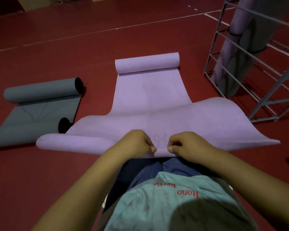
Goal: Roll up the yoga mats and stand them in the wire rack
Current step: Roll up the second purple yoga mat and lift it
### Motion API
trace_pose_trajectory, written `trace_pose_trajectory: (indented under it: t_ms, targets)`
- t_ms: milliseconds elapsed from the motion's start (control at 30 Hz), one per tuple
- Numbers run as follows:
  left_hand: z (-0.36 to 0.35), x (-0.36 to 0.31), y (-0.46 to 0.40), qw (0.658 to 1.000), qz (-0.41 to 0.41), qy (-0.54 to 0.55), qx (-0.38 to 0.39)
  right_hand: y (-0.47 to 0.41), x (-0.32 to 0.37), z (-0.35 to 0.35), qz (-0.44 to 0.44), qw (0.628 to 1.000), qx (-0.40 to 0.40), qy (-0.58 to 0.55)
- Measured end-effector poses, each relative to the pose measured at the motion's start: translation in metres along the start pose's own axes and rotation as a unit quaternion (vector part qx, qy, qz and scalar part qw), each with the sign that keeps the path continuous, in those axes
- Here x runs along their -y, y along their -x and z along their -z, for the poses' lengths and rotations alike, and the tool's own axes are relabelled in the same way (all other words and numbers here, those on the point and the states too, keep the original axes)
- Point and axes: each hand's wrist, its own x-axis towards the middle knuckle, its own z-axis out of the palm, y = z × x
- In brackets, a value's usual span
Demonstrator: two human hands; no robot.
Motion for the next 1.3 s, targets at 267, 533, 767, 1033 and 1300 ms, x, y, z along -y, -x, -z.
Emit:
trace_pose_trajectory:
  t_ms: [267, 533, 767, 1033, 1300]
  targets:
    - [-0.007, -0.004, -0.001, 0.994, -0.054, -0.087, -0.047, -0.015, 0.0, 0.005, -0.021, 0.998, 0.017, 0.051]
    - [-0.026, 0.002, 0.011, 0.87, -0.241, -0.384, -0.192, -0.017, -0.004, 0.003, -0.014, 1.0, 0.003, 0.026]
    - [-0.024, -0.006, 0.012, 0.891, -0.237, -0.359, -0.147, -0.018, -0.007, 0.003, 0.024, 0.999, -0.006, 0.029]
    - [-0.003, -0.009, -0.003, 0.933, -0.165, -0.32, -0.026, -0.001, -0.008, -0.005, 0.235, 0.919, -0.206, 0.239]
    - [0.021, -0.013, -0.017, 0.967, -0.144, -0.208, 0.022, 0.003, -0.007, 0.006, 0.13, 0.962, -0.095, 0.22]
